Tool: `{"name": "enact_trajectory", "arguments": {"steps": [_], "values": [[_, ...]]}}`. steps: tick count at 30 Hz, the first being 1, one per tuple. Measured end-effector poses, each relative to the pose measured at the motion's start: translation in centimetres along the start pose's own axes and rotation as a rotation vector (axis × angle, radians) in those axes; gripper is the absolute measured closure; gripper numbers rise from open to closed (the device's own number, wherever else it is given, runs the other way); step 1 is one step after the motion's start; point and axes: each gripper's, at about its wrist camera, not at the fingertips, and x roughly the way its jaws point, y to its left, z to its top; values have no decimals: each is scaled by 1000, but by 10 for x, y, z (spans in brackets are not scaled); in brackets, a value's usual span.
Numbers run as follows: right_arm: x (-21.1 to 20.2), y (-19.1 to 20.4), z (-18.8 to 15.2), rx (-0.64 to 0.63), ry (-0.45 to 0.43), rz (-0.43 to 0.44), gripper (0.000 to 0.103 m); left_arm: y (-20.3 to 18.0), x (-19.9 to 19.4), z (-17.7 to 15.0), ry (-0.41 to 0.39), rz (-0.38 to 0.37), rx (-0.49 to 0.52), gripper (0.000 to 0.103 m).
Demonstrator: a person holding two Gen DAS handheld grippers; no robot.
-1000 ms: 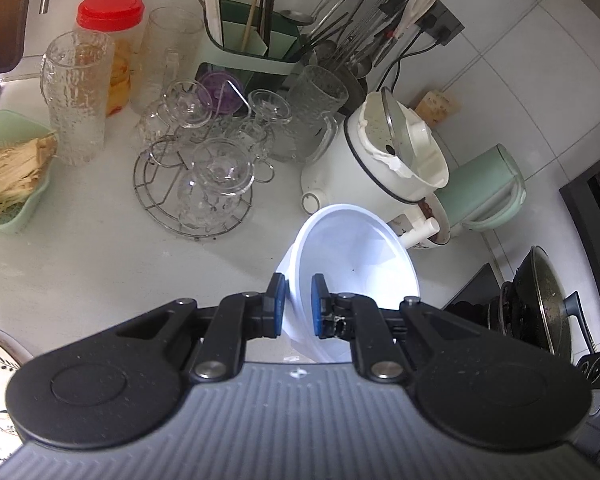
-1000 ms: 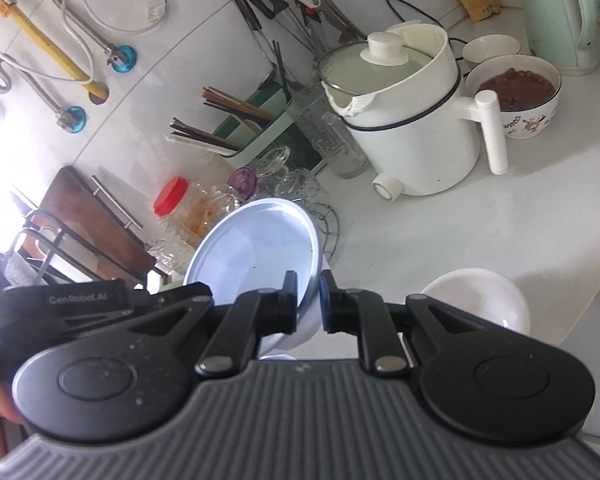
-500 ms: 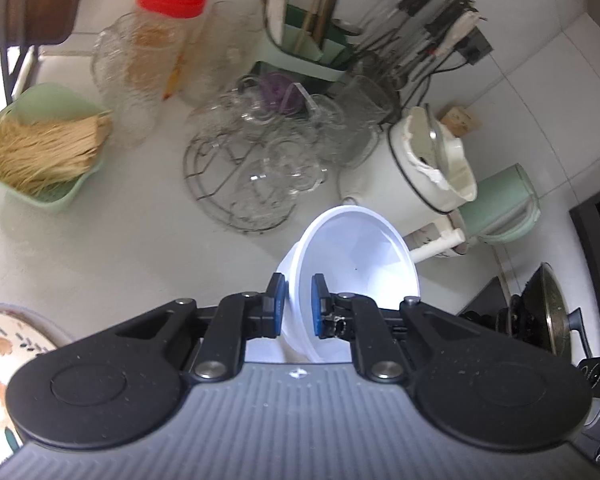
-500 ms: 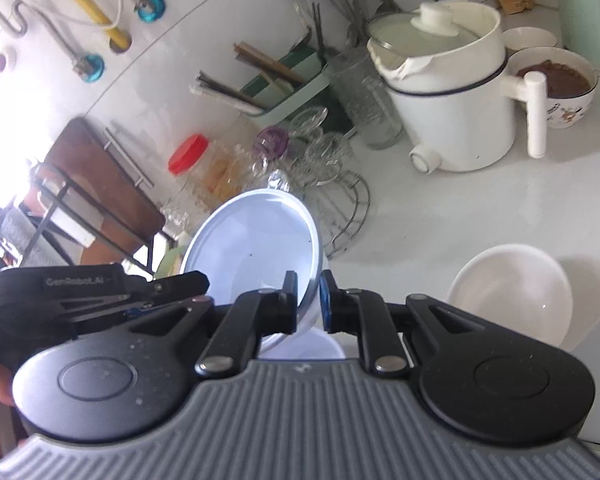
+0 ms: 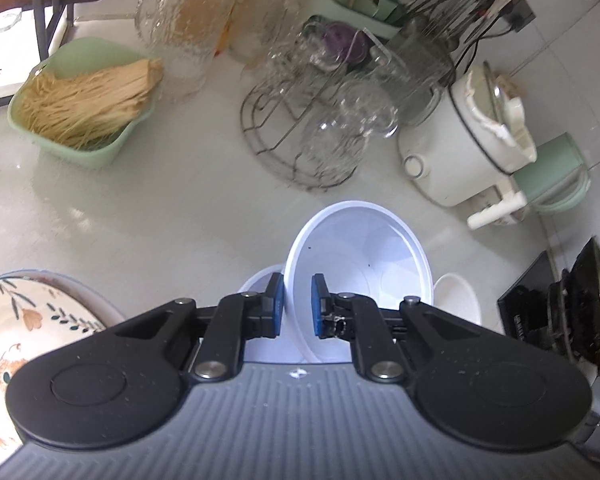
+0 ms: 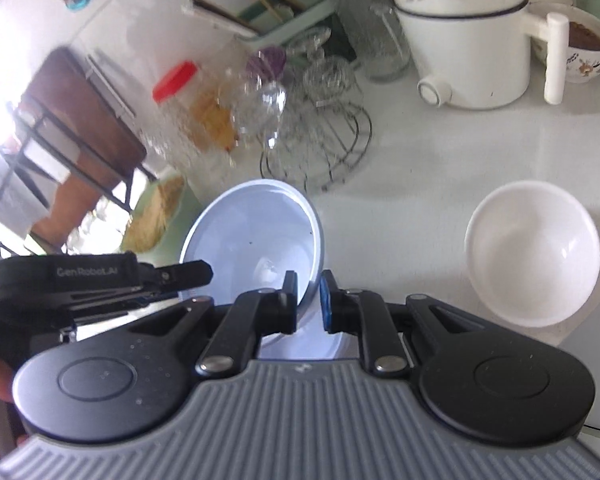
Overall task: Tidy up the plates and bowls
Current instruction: 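Lift the second blue bowl and lower it into the first blue bowl, then open both tools off the nested blue bowl rim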
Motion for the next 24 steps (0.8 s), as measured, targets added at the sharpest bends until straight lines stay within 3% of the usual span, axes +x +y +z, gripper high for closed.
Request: {"name": "enact_trajectory", "arguments": {"steps": [9,19,24], "values": [[16,0,-20,-32,60,-16,87,9,13,-16,66,59,24,88],[25,-4,-20,-55,111,-43,87,6,20,-19,94,80,48,88],[23,-3,-21,-60,93,-44,87,6,19,-16,110,87,54,88]]}}
